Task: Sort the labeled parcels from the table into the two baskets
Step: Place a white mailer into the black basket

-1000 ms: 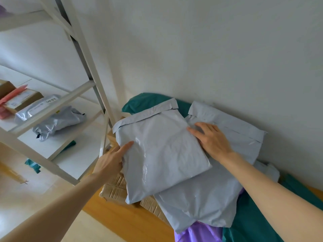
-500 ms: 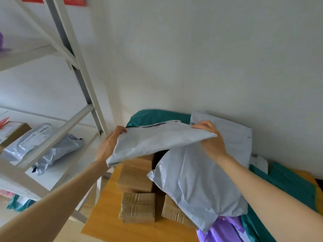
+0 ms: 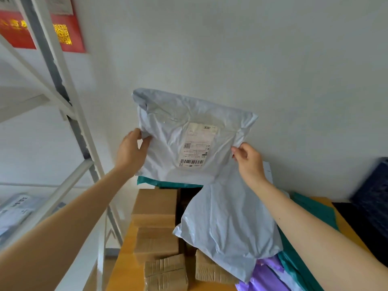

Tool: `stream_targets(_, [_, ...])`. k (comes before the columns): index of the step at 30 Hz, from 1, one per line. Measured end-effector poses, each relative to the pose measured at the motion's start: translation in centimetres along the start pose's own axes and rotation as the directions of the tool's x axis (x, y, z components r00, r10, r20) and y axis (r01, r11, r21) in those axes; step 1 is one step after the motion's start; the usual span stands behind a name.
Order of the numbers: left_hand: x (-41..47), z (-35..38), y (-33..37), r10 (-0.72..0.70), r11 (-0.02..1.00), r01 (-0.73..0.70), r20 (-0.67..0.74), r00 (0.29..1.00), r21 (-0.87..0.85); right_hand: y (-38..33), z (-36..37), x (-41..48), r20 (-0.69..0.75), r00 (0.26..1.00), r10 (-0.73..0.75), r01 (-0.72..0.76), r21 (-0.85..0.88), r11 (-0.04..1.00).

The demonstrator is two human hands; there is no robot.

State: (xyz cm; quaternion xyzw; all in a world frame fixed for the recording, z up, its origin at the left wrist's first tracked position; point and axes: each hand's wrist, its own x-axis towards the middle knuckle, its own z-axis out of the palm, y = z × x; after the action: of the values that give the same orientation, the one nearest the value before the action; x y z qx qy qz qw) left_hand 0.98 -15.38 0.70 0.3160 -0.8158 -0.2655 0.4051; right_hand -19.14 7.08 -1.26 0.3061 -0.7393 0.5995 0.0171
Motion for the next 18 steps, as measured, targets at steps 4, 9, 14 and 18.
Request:
stream_targets(4, [0.7, 1.2, 2.3, -0.023, 0.994, 0.027, 0.036, 0.999, -0.107, -0.5, -2.4, -0.2, -0.044, 0.995, 0.09, -0.088, 0.045, 0.995])
stream_targets(9, [1.0, 2.8, 5.4, -0.037, 0.992, 0.043, 0.053, 0.998, -0.117, 0.1, -4.8, -0.4, 0.044, 0.937, 0.347, -0.35, 0.144, 0.926])
stream_targets(14, [0.8, 4.2, 8.3, 0.036, 0.998, -0.029, 0.12, 0.992, -0.06, 1.7, -7.7, -0.6, 0.069, 0.875, 0.479, -0.483, 0.047, 0.874])
stream_targets(18, [0.2, 5.4, 10.0, 0.109, 0.994, -0.104, 0.178, 0.978, -0.041, 1.8, -10.9, -0.1, -0.045, 0.856, 0.514, -0.516, -0.05, 0.855])
